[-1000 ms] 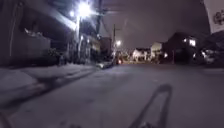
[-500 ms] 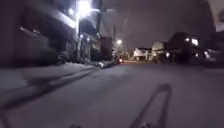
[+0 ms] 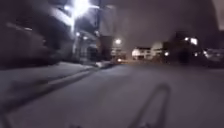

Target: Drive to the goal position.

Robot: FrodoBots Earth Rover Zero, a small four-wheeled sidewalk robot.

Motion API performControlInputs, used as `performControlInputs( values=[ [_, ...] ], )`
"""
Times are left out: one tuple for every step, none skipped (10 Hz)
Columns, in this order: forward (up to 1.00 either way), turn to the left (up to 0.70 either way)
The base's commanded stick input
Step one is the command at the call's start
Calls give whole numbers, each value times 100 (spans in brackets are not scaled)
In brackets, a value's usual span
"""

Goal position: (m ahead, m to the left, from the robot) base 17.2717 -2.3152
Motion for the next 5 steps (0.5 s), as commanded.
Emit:
performControlInputs(
  values=[
    [100,0],
    [100,0],
    [100,0],
    [43,0],
    [100,-40]
  ],
)
